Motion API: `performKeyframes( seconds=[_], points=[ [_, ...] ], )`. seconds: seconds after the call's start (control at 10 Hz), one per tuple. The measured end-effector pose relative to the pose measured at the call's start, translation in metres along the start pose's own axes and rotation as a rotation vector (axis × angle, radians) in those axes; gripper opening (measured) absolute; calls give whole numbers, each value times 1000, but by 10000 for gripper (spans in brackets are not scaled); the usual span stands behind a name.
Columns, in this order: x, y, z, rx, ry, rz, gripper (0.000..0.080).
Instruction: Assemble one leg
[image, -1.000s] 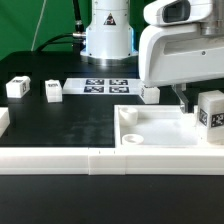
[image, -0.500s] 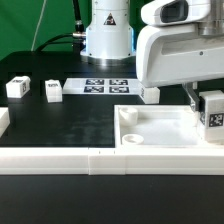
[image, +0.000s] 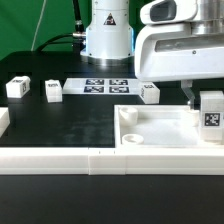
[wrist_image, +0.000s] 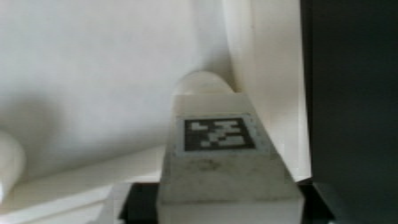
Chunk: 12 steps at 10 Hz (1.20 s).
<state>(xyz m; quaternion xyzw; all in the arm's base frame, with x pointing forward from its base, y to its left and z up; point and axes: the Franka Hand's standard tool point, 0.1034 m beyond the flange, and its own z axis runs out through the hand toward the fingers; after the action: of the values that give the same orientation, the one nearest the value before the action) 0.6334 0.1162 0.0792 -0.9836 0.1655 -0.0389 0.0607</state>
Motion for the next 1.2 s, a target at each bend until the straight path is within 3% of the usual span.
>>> performKeyframes(
  seconds=[0.4, 0.8, 1.0, 1.1, 1.2],
  points=[
    [-5, -3, 1, -5, 12, 559, 294],
    [-4, -3, 1, 20, -18, 895, 294],
    [-4, -3, 1, 24, -23, 911, 294],
    [-4, -3, 1, 24, -22, 866, 394],
    [-3, -1, 3, 22, -22, 823, 565]
  ],
)
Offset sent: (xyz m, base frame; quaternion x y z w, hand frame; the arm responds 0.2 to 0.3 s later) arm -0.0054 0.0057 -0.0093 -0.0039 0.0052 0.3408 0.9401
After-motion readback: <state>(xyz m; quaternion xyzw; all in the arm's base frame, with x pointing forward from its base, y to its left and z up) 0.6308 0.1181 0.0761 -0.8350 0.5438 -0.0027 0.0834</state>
